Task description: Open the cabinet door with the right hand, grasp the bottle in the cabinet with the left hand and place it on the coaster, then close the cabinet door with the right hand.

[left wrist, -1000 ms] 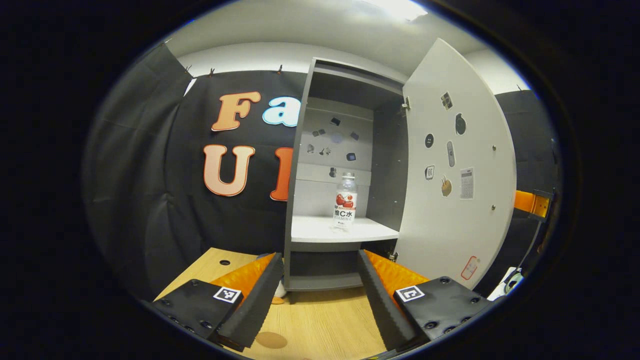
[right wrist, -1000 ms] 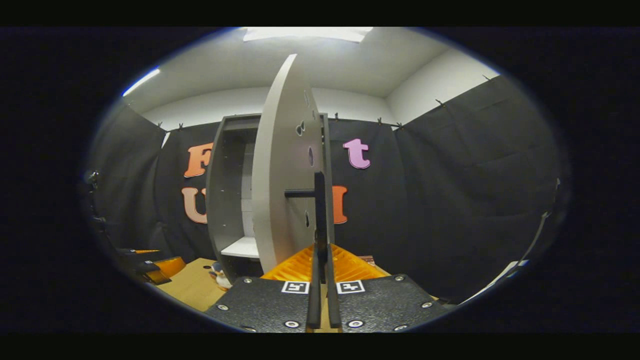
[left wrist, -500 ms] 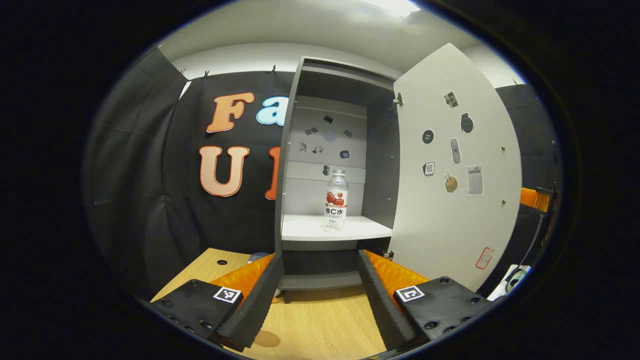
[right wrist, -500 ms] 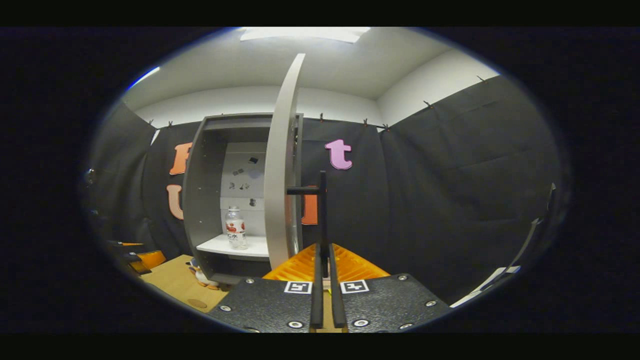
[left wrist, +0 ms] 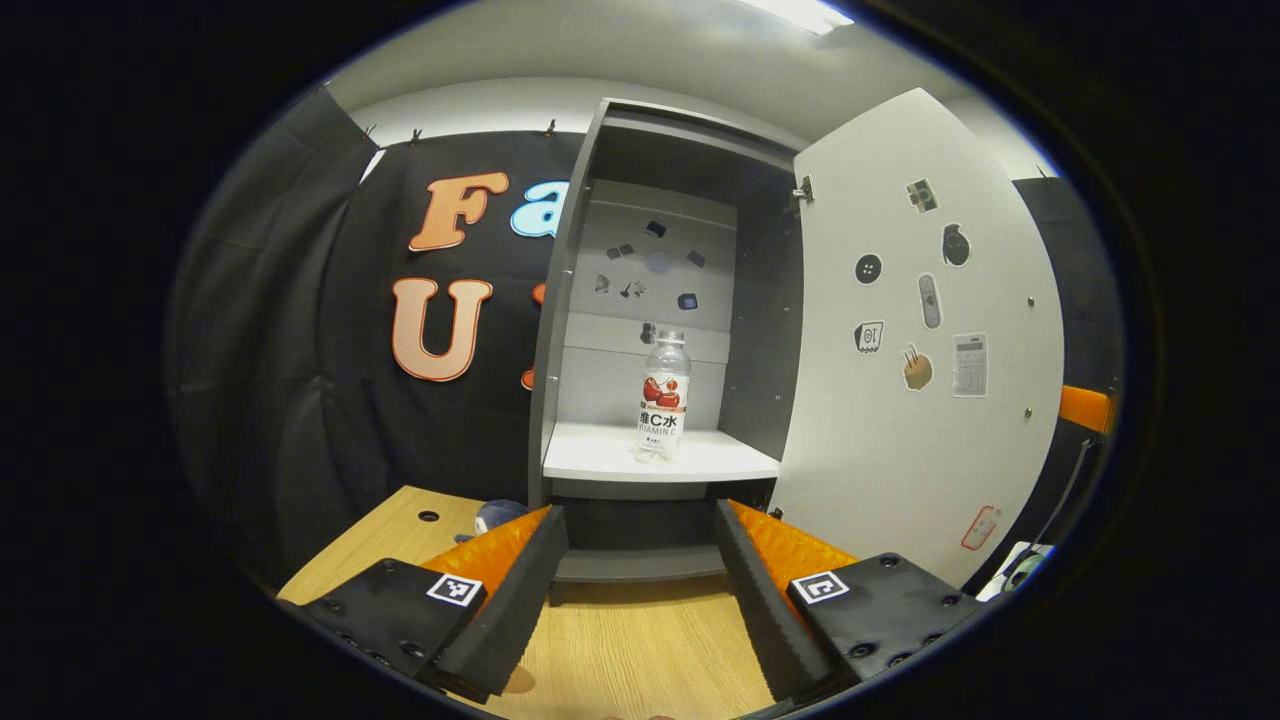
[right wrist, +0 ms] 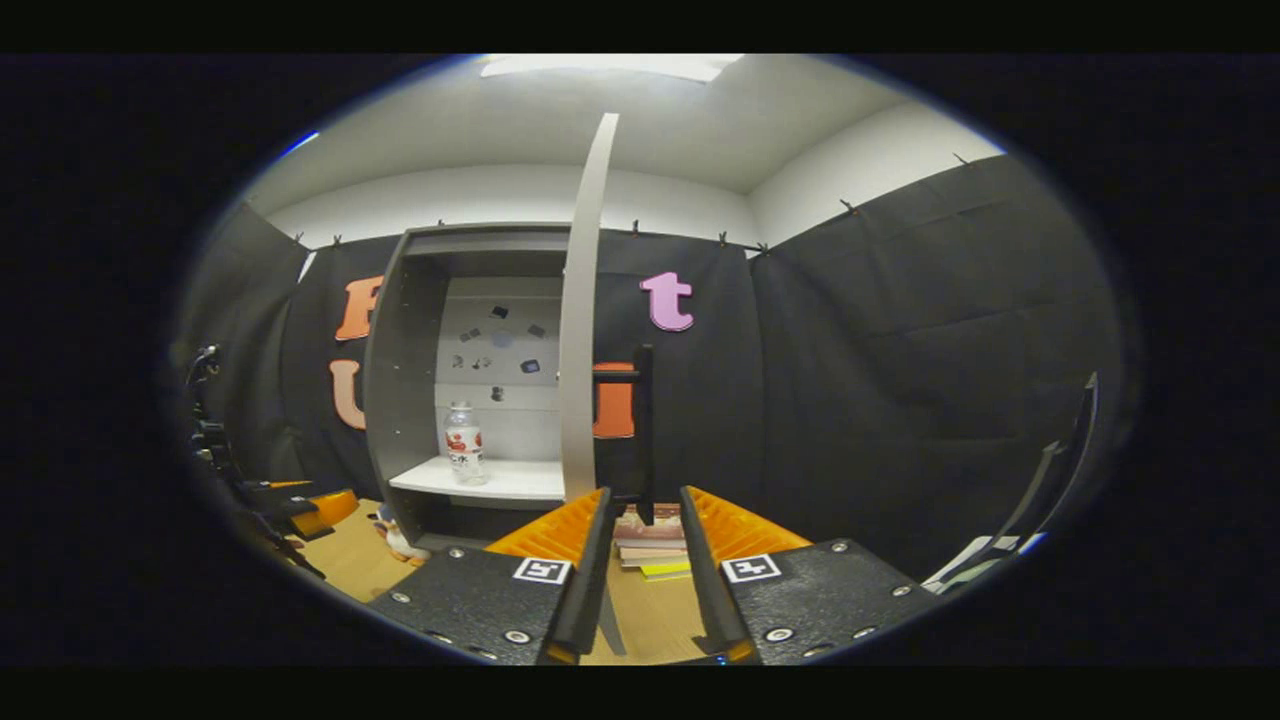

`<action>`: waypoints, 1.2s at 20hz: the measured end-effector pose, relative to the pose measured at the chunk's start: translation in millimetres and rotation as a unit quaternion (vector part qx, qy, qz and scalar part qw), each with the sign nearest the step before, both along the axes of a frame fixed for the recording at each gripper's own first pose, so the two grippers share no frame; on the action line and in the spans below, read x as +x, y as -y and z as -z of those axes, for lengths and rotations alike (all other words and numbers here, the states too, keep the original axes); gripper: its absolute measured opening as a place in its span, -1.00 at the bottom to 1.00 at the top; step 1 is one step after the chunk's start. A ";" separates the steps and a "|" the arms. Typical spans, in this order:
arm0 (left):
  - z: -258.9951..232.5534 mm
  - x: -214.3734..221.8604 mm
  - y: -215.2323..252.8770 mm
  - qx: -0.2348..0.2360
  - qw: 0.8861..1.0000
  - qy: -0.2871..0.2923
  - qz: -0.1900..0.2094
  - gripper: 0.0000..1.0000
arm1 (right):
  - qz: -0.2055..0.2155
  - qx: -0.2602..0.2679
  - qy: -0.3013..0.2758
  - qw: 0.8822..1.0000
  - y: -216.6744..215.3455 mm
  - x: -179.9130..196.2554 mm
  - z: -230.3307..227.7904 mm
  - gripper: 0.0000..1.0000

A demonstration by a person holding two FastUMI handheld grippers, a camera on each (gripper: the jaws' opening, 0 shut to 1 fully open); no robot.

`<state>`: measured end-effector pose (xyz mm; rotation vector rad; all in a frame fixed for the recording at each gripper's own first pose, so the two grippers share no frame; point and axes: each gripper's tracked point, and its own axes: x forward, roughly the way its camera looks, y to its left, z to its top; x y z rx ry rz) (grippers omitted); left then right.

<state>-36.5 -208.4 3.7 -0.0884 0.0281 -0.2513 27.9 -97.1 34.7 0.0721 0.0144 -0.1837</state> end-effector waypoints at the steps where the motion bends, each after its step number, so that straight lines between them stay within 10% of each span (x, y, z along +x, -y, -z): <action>1: -2.7 6.6 1.5 -0.003 1.000 0.002 0.002 0.87 | -0.004 0.006 -0.001 1.000 -4.0 -2.5 0.4 -0.07; 17: -12.6 182.4 54.8 0.011 0.995 0.027 0.098 0.93 | -0.009 -0.022 0.017 1.000 -53.9 29.7 -6.7 0.84; 24: -5.4 247.4 76.7 0.035 0.990 0.037 0.132 0.93 | 0.004 -0.002 0.004 1.000 -70.3 54.2 3.3 0.82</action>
